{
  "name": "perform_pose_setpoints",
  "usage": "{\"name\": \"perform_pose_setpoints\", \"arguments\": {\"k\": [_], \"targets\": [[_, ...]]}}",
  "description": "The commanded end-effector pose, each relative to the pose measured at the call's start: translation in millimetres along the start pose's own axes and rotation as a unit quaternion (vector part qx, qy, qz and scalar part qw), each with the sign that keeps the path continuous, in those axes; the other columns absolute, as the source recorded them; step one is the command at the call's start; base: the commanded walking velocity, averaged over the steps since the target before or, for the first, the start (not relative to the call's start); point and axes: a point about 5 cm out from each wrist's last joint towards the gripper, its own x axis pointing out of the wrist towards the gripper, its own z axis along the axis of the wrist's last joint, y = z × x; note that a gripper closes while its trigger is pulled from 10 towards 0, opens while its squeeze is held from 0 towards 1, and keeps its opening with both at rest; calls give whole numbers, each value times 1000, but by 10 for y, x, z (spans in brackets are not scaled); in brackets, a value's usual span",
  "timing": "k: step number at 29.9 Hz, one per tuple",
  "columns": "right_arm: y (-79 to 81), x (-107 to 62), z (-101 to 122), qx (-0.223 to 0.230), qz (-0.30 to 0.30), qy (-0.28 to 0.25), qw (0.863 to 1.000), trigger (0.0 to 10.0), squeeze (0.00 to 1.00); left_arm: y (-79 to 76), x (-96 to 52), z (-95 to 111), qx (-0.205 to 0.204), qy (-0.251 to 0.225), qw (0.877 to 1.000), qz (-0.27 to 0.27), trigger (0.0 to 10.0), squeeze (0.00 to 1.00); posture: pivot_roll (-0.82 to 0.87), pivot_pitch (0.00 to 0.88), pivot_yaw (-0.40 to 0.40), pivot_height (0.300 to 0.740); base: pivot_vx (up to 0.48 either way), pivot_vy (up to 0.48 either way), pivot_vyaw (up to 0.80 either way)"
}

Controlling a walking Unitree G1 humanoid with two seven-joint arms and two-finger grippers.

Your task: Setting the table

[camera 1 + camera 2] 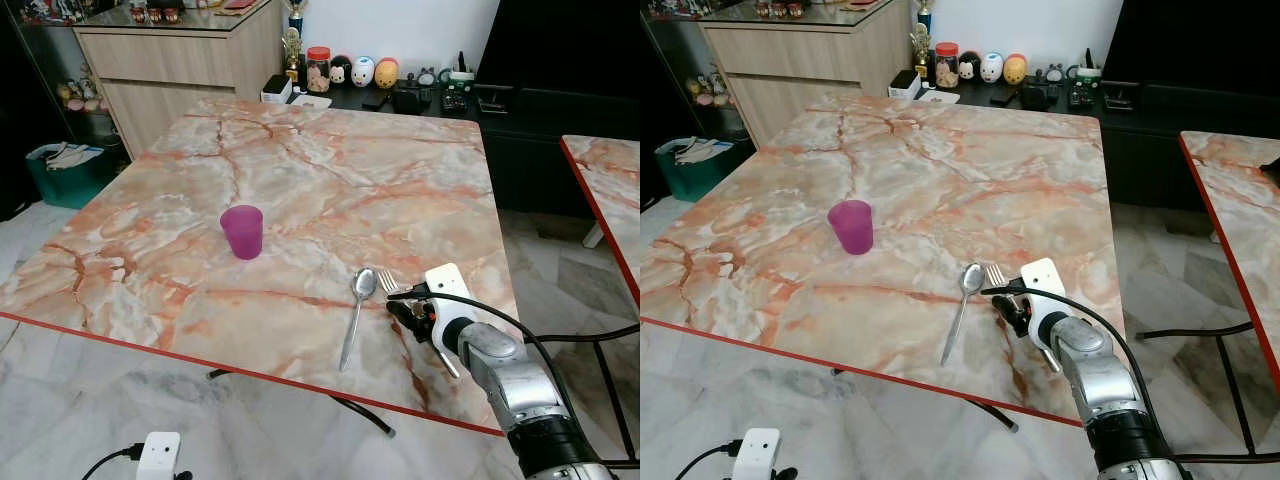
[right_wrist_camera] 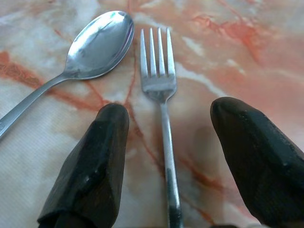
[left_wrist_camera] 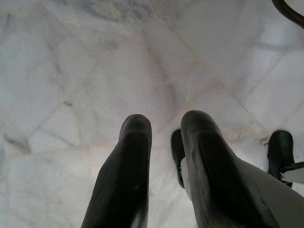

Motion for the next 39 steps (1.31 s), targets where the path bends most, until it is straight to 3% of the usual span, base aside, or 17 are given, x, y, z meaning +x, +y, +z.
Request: {"name": "perform_pose_setpoints", "arguments": {"k": [1,3,4,5,6,7,8,9,10,39], "targets": [[28,2,-32,2,2,0,1000,10000,0,-20,-11,-61,8,10,1000,-2,10000,0,-90,0,24,740,0,0,0],[47,-2,-44,8,6,-2,1000,10000,0,-26,-11,-63,8,9,1000,-2,10000,0,-89,0,23,740,0,0,0],[55,-3,-55,8,7,0,1000,4980,0,-28,-11,-65,8,9,1000,-3,10000,0,-86,0,21,740,0,0,0],[60,-3,-62,8,8,1,1000,4627,0,-28,-11,-66,8,9,1000,-3,10000,0,-86,0,21,740,0,0,0],[67,-3,-69,8,9,3,1000,2706,0,-24,-12,-67,9,9,1000,-3,10000,0,-84,0,19,740,0,0,0],[67,-3,-69,8,9,3,1000,2706,0,-24,-12,-67,9,9,1000,-3,10000,0,-84,0,19,740,0,0,0],[63,-3,-75,8,7,5,1000,1294,0,-3,-17,-73,8,10,1000,-1,10000,0,-84,0,16,740,0,0,0],[62,-2,-76,8,7,5,1000,1294,0,3,-18,-75,8,10,1000,-1,10000,0,-84,0,16,740,0,0,0],[60,-2,-76,8,7,5,1000,0,0,9,-19,-76,8,10,1000,-1,10000,0,-83,0,15,740,0,0,0],[-20,4,-55,3,-8,6,1000,0,0,21,-10,-36,0,7,1000,1,10000,0,-76,0,0,740,0,0,0]]}}
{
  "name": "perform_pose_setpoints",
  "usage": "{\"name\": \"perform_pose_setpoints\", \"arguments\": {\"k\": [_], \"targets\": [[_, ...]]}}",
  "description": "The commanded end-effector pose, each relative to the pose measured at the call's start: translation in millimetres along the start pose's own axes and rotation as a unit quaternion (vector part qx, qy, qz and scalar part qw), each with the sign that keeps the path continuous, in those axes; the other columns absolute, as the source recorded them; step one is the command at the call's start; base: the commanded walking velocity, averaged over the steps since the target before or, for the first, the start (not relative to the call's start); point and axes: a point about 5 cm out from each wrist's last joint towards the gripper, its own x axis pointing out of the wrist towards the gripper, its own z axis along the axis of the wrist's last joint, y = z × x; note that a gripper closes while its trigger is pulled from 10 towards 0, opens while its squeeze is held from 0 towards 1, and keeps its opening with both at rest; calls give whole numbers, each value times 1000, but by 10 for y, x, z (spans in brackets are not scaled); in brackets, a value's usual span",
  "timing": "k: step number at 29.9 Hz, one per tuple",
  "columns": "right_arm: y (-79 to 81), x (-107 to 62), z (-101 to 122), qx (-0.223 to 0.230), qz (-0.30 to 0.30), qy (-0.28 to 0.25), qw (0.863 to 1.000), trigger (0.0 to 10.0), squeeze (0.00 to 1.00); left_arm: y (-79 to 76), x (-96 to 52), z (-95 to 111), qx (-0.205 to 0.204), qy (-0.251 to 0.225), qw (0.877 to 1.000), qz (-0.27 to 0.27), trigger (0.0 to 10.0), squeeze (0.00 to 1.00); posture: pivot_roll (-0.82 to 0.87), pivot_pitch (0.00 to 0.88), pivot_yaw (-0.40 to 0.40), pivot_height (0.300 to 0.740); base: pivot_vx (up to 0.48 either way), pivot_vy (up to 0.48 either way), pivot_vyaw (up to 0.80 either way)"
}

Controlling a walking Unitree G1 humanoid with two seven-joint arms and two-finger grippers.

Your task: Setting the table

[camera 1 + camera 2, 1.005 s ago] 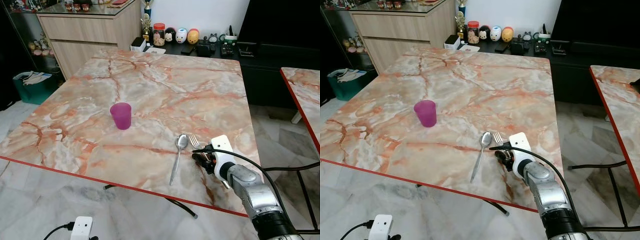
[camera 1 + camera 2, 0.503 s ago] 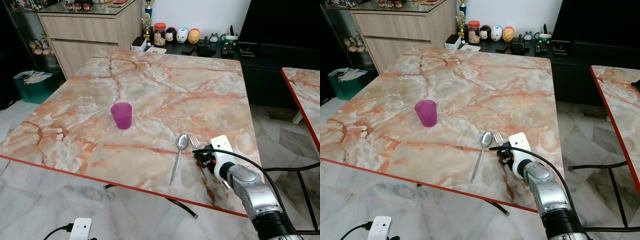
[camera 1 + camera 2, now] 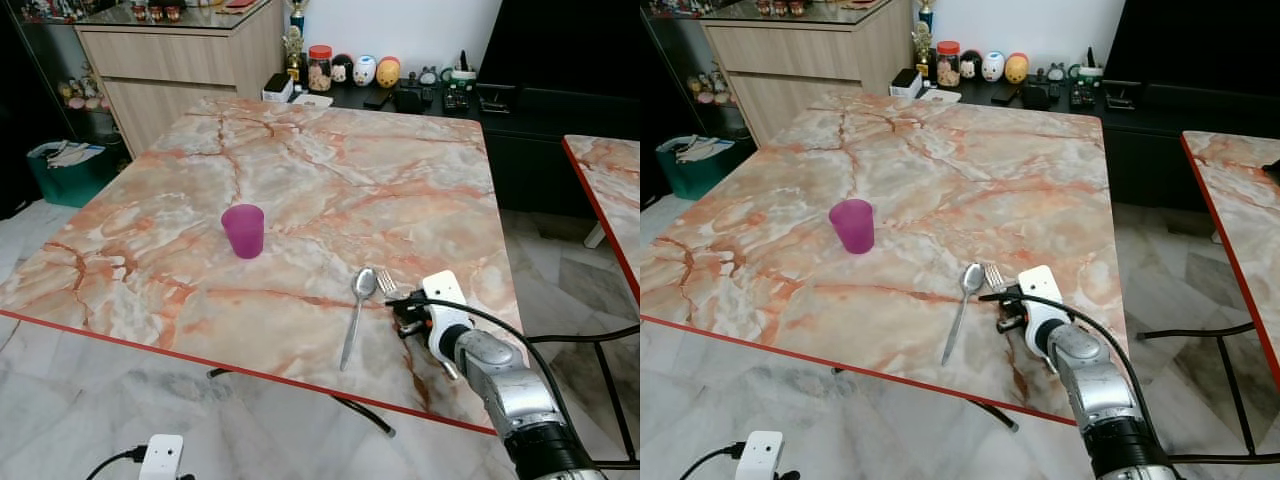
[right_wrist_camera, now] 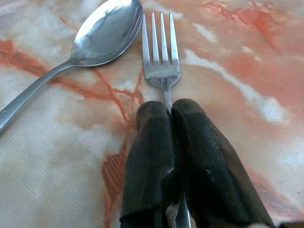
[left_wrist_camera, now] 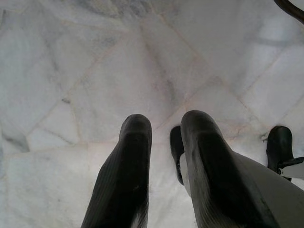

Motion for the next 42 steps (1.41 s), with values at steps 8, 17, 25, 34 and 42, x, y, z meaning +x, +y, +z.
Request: {"name": "perform_pose_setpoints", "arguments": {"k": [8,17,25,34,42], "targets": [[-89,1,31,-4,-28,-1,1000,0,0,35,-9,-23,-5,5,1000,5,10000,0,-74,0,-6,740,0,0,0],[-195,-24,241,-25,-89,-70,993,10000,0,34,-15,-50,-8,7,1000,7,10000,0,-71,0,-12,740,0,0,0],[-110,-64,481,-35,-112,-154,981,10000,0,61,-28,-84,-11,10,1000,10,10000,0,-69,0,-8,740,0,0,0],[218,-139,740,-41,-97,-273,956,10000,0,88,-48,-145,-14,17,1000,14,10000,0,-64,0,-1,740,0,0,0],[277,-201,799,-46,-110,-320,940,10000,0,88,-64,-202,-15,24,999,15,10000,0,-72,0,5,740,0,0,0]]}}
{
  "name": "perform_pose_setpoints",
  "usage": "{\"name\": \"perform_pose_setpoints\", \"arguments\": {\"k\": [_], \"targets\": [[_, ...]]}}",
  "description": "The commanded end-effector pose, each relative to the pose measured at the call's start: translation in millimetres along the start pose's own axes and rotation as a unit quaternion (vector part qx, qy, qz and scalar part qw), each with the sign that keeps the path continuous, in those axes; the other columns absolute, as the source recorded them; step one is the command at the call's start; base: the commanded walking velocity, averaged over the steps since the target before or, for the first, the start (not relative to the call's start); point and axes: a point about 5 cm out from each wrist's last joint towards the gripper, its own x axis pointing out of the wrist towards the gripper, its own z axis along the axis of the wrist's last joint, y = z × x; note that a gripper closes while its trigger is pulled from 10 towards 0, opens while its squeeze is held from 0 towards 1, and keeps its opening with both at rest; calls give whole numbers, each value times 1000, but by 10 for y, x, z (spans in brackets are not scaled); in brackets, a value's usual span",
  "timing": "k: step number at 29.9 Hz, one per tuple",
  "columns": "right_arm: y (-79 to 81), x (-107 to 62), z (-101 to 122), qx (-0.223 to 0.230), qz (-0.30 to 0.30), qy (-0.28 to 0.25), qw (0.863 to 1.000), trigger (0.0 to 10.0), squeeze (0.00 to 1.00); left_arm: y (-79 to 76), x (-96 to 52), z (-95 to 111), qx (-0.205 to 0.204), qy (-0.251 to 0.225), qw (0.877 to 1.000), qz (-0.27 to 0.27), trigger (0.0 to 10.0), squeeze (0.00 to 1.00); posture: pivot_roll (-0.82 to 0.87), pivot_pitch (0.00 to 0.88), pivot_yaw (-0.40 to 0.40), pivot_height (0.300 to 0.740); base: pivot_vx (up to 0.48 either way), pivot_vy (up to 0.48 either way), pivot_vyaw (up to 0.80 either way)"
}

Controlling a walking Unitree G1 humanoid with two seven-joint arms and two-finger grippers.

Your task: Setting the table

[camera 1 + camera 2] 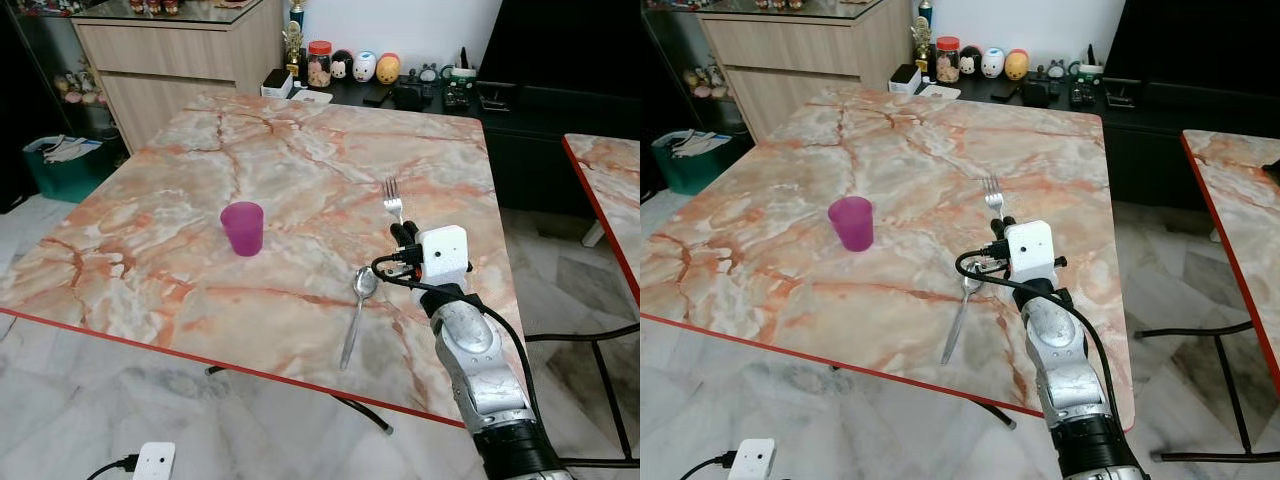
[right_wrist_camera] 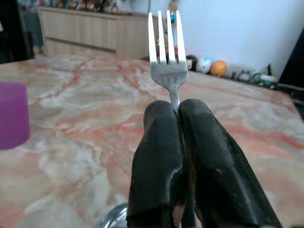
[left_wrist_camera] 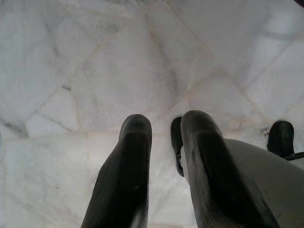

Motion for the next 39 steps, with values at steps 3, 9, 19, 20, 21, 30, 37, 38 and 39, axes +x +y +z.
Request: {"name": "perform_pose_setpoints", "arguments": {"k": [3,9,19,20,21,30,37,38,39], "targets": [[-79,-43,126,-2,-39,-44,998,10000,0,14,-21,-85,-2,11,1000,4,10000,0,-71,0,5,740,0,0,0],[-185,-188,118,-15,-60,-52,997,10000,0,17,-48,-181,-5,21,1000,5,10000,0,-63,0,-2,740,0,0,0],[-350,-204,122,-35,-67,-49,996,10000,0,29,-74,-256,-5,27,1000,4,10000,0,-69,0,-1,740,0,0,0],[-345,-195,130,-35,-65,-50,996,10000,0,29,-74,-256,-5,26,1000,3,10000,0,-68,0,-3,740,0,0,0],[-340,-187,136,-33,-64,-51,996,10000,0,28,-74,-255,-5,26,1000,3,10000,0,-66,0,-4,740,0,0,0],[-366,-151,156,-8,-79,-52,995,10000,0,12,-58,-204,-5,19,1000,-3,10000,0,-65,0,-8,740,0,0,0],[-364,-96,196,5,-71,-57,996,10000,0,-78,-25,-134,-4,13,1000,-10,10000,0,-64,0,-15,740,0,-69,-225],[-362,-94,196,2,-71,-57,996,10000,0,-84,-24,-132,-4,12,1000,-10,10000,0,-64,0,-16,740,0,0,-788],[-362,-91,197,3,-71,-57,996,10000,0,-90,-23,-132,-4,12,1000,-10,10000,0,-63,0,-17,740,0,-240,-781]]}}
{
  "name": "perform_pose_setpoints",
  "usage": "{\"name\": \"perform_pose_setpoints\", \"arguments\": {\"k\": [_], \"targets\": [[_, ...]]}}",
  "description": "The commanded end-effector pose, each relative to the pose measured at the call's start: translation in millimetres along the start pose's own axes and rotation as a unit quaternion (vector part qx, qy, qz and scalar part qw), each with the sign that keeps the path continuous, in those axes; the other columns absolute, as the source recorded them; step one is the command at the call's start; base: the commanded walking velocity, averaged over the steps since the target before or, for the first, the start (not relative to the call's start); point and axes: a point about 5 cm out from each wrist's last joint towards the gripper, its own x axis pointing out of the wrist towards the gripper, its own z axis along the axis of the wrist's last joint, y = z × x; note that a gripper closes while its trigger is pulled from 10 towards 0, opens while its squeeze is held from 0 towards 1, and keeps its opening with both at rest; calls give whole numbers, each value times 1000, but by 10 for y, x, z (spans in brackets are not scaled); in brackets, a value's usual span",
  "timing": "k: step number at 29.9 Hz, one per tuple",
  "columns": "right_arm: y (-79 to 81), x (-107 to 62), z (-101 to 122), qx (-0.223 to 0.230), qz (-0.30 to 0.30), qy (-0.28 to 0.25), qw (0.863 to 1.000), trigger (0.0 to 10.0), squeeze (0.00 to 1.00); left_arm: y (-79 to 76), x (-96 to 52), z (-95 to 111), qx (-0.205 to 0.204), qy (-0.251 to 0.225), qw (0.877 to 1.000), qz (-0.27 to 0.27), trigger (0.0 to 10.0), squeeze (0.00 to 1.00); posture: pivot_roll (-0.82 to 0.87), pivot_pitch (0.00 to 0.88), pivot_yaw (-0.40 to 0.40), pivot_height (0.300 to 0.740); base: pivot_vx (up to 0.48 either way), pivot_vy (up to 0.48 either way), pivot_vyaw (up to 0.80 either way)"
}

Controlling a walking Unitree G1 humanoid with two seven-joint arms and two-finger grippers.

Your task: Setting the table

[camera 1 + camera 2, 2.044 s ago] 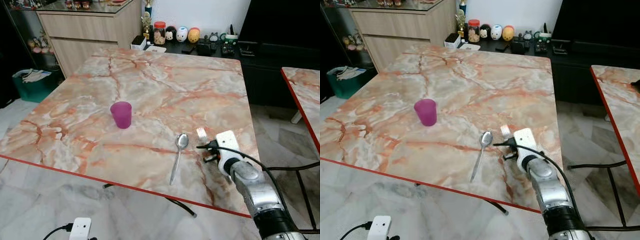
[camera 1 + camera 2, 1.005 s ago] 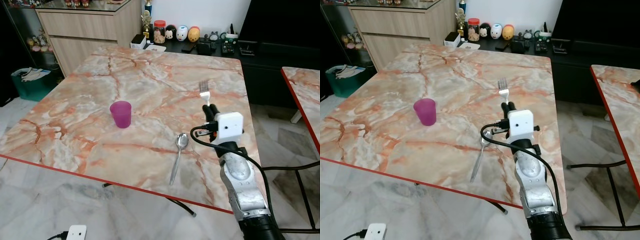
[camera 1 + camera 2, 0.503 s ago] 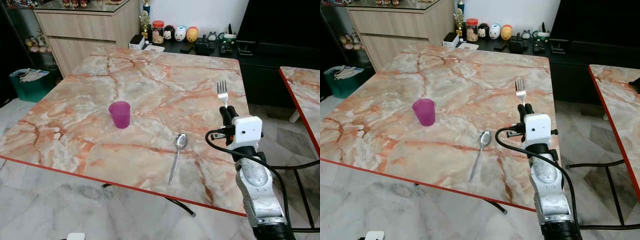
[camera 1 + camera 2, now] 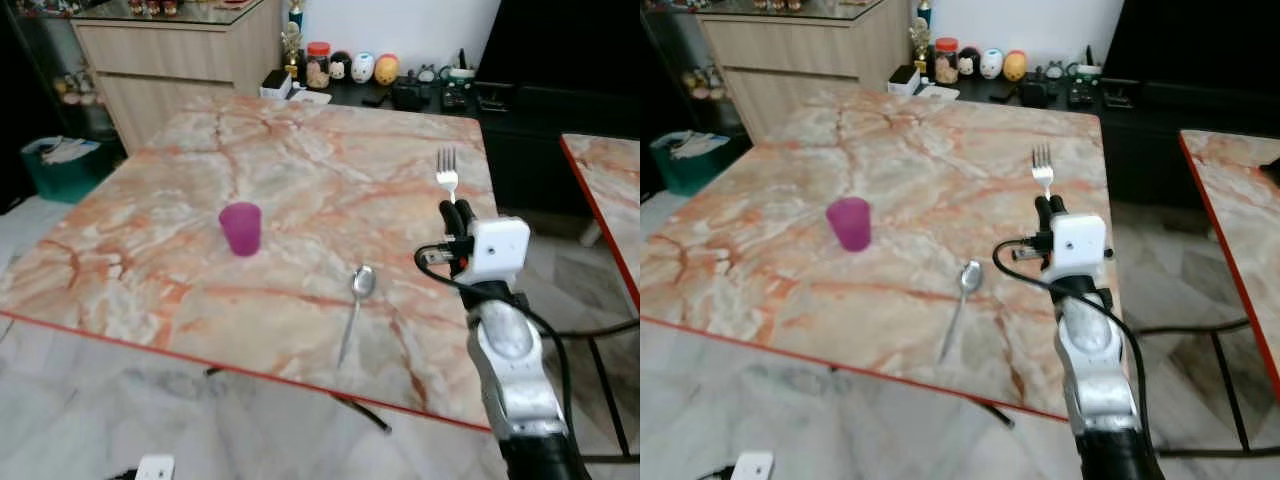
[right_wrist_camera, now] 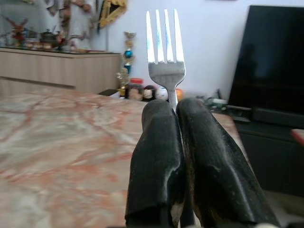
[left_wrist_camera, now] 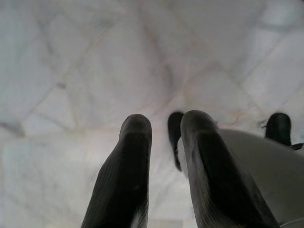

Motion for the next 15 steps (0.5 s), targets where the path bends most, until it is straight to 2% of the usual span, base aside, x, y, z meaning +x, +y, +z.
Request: {"name": "perform_pose_setpoints", "arguments": {"k": [1,5,15], "targets": [[-29,4,-10,2,-4,2,1000,10000,0,-50,-2,-41,-1,7,1000,-5,10000,0,-62,0,-18,740,0,0,0],[-25,8,4,1,-5,-3,1000,10000,0,-64,-13,-81,-2,8,1000,-7,10000,0,-64,0,-17,740,0,0,0],[-23,27,15,11,-4,-5,1000,10000,0,-31,-21,-92,-5,8,1000,-5,10000,0,-63,0,-18,740,0,-267,0]]}}
